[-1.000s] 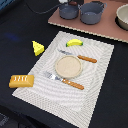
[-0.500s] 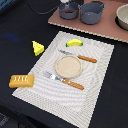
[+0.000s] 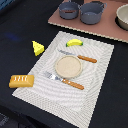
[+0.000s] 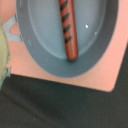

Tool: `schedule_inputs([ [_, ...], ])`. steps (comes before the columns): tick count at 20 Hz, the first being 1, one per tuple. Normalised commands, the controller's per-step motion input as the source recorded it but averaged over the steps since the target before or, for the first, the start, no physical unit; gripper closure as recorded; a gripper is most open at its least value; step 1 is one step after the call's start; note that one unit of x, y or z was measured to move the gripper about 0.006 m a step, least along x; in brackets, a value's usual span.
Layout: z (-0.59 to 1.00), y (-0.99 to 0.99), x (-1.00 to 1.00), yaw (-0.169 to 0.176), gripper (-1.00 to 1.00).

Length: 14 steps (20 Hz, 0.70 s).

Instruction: Interact with the objects in diverse but meaningful ways.

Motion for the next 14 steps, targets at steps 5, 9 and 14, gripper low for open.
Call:
schedule_inputs([
  [5,0.18,-0.89,0.21,-0.052,-1.00],
  [9,0.03,-0.89,0.24,-0.050,-1.00],
  [14,0.00,-0.93,0.22,-0.047,-1.00],
])
